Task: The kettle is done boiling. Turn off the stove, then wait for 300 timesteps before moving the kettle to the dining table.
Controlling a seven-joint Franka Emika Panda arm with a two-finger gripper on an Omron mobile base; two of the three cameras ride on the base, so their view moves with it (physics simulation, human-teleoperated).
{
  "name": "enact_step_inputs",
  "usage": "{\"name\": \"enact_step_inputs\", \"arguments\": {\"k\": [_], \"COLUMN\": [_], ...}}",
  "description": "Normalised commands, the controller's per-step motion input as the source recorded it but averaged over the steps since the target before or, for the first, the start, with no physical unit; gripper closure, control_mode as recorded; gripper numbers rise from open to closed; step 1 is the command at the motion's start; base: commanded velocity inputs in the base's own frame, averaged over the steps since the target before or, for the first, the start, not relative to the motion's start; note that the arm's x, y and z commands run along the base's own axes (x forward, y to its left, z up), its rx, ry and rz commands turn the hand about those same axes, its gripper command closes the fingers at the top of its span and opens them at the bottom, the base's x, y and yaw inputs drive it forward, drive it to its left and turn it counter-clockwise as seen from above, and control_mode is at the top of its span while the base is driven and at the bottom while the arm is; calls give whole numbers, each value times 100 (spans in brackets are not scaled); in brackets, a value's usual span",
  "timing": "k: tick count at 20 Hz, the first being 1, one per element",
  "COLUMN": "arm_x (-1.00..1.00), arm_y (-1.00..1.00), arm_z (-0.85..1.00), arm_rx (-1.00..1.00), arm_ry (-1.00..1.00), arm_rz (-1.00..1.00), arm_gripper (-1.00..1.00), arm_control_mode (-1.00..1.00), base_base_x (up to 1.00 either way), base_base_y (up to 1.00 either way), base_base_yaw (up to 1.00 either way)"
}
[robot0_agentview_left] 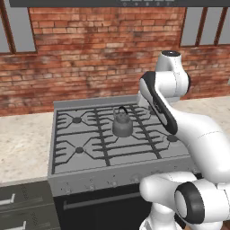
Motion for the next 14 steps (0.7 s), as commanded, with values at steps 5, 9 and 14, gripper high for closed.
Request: {"name": "enact_step_inputs", "arguments": {"k": [5, 9, 14], "arm_x": [-1, 0, 0], "arm_y": [0, 0, 0], "arm_z": [0, 0, 0], "arm_rx": [0, 0, 0], "arm_ry": [0, 0, 0], "arm_rz": [0, 0, 0], "arm_gripper": [-100, -100, -100], "arm_control_mode": [100, 100, 100], "base_base_x": [-6, -13, -12], "base_base_y": [-10, -35, -42], "base_base_yaw": [0, 3, 4]}}
